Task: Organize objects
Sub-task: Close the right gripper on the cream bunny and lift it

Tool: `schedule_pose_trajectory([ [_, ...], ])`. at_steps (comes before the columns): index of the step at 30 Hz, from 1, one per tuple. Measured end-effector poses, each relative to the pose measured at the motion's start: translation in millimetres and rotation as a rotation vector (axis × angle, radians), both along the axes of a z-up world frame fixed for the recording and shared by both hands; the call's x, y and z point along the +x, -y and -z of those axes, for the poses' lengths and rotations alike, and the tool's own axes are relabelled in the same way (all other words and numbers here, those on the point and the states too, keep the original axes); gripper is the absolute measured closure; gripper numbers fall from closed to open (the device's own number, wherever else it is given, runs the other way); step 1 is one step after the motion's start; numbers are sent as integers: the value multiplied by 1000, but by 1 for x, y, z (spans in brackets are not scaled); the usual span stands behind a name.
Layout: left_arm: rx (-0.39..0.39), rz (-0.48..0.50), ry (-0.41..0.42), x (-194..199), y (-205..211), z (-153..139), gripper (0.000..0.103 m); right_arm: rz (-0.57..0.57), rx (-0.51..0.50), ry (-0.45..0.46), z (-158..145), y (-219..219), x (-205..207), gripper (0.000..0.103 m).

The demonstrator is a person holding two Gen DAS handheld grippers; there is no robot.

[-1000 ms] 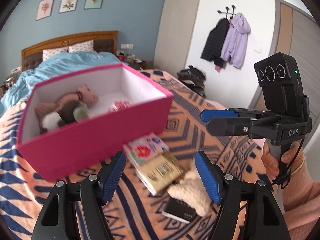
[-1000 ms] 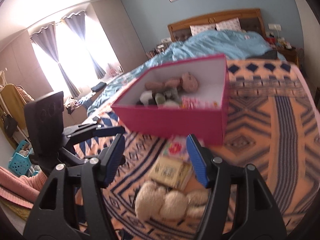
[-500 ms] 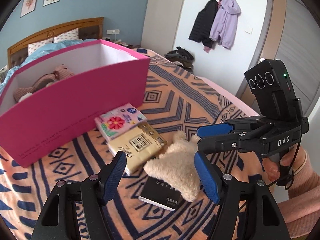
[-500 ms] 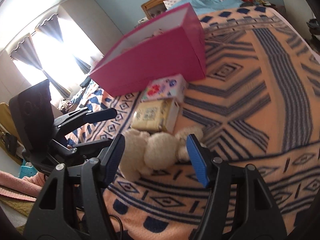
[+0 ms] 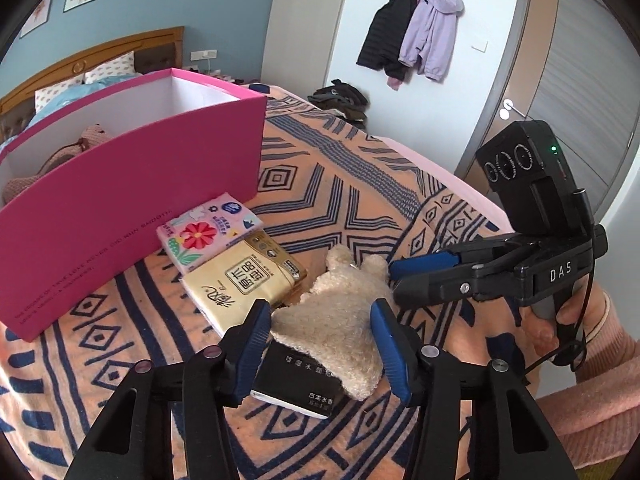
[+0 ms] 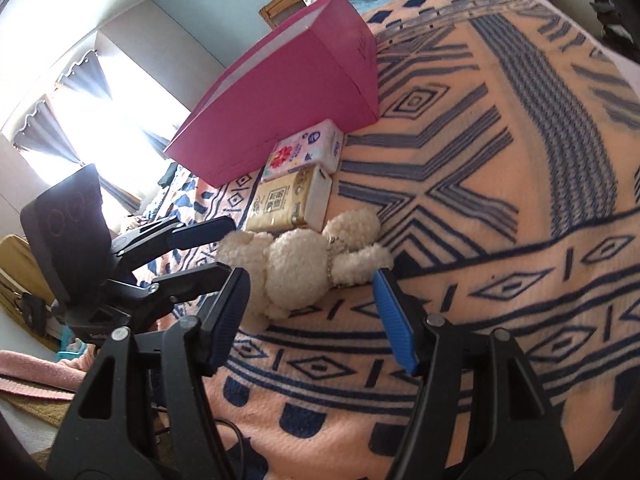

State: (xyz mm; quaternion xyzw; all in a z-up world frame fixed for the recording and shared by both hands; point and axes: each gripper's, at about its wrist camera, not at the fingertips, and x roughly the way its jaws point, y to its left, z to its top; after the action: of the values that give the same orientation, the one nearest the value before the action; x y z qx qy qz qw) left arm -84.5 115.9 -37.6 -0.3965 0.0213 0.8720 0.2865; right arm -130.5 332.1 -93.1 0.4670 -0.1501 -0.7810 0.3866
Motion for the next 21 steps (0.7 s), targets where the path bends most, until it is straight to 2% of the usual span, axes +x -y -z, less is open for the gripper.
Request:
schedule_pose_trajectory([
  [6, 10, 14, 27, -1, 1, 2, 52, -6, -52, 63, 15, 10, -7, 38],
  [11, 26, 21, 44, -1, 3, 4, 51, 15, -73, 60, 14, 12, -13, 38],
  [21, 40, 34, 69, -1, 3, 7, 49, -2, -33, -2, 9, 19, -12, 65],
])
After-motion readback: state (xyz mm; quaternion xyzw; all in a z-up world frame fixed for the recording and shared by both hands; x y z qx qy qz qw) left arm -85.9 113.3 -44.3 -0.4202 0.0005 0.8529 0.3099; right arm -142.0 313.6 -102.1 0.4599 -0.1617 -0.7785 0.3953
